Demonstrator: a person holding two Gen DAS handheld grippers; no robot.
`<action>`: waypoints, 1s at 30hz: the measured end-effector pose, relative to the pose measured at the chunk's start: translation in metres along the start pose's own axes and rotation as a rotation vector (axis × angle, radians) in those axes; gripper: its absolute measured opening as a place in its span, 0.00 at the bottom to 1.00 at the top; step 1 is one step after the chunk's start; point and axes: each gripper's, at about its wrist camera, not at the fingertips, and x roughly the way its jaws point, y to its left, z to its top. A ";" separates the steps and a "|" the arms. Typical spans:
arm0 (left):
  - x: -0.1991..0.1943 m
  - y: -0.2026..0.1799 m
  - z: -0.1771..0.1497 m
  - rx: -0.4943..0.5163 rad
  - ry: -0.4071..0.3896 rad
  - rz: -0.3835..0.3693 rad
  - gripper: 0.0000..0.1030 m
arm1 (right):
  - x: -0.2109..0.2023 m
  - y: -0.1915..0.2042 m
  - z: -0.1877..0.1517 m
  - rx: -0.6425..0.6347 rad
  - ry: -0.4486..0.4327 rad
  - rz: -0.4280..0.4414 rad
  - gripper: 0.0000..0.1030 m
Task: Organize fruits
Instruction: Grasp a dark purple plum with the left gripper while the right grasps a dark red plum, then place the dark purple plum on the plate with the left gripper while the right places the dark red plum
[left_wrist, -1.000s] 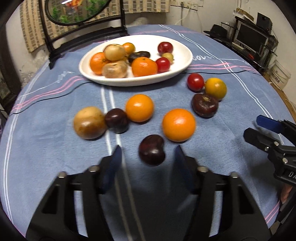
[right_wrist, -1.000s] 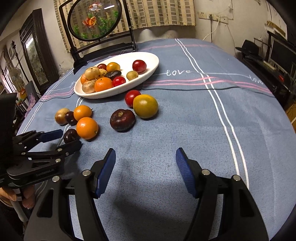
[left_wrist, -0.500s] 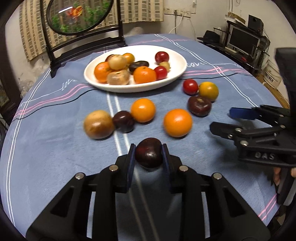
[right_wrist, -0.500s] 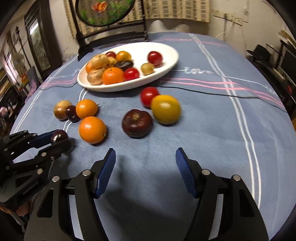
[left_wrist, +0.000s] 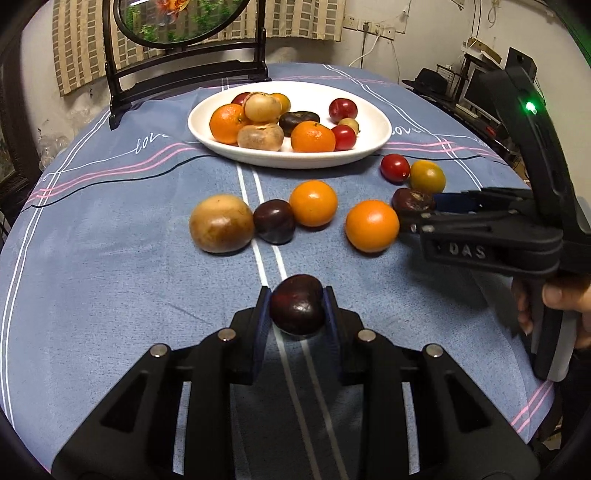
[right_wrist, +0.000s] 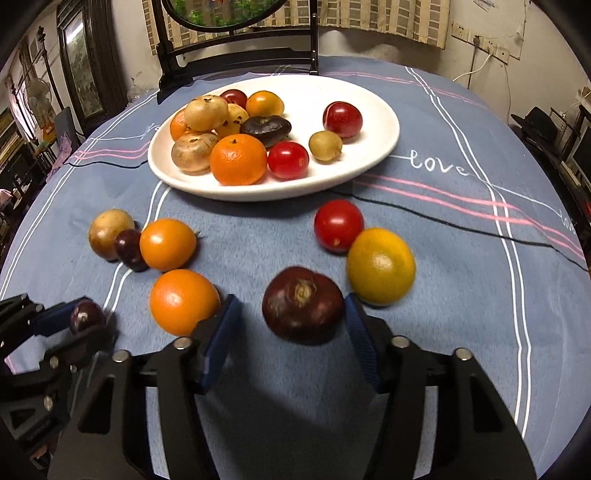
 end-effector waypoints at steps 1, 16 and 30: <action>0.000 0.000 0.000 -0.002 0.001 0.002 0.27 | -0.001 -0.001 0.001 0.008 -0.001 0.001 0.41; -0.015 0.002 0.023 0.002 -0.041 0.001 0.27 | -0.054 -0.029 -0.010 0.083 -0.120 0.123 0.41; 0.014 -0.007 0.124 -0.029 -0.052 -0.059 0.28 | -0.079 -0.038 0.048 0.105 -0.276 0.175 0.41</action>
